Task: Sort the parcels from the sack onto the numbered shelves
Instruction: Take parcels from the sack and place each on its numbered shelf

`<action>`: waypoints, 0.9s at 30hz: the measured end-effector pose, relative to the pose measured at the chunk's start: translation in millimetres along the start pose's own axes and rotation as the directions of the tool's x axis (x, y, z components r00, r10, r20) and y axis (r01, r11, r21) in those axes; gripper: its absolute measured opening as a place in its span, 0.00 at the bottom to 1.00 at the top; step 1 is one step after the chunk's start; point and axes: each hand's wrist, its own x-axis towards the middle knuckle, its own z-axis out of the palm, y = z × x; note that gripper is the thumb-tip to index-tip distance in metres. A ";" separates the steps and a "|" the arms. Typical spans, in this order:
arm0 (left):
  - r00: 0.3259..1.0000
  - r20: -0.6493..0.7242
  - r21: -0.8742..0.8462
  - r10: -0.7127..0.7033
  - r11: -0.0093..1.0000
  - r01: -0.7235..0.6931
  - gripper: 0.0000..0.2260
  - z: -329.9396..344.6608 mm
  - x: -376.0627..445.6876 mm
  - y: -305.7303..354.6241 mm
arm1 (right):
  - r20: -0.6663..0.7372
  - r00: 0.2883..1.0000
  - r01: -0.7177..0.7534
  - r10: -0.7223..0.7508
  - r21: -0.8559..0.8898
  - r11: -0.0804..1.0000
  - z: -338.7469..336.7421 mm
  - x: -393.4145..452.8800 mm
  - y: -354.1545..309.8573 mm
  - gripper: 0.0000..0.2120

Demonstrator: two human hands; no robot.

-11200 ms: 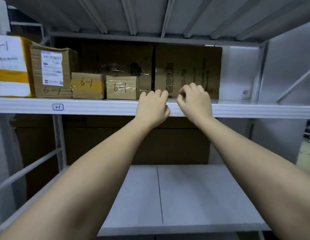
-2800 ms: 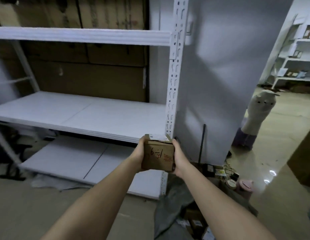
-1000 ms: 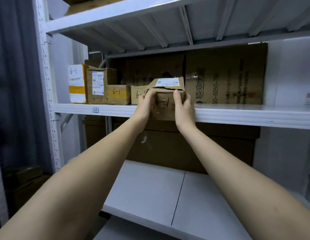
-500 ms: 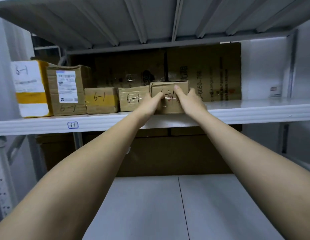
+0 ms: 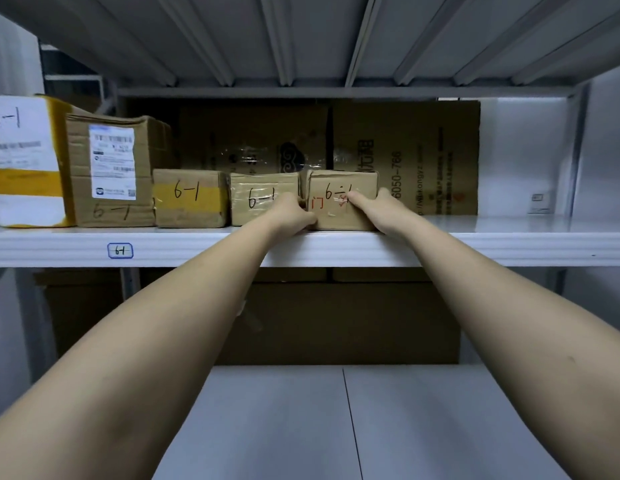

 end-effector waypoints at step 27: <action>0.981 -0.192 0.084 -0.012 0.996 0.028 0.09 10.7 54.9 -33.2 | -0.117 0.993 -0.058 0.010 -0.415 0.908 26.8 55.1 -2.9 0.31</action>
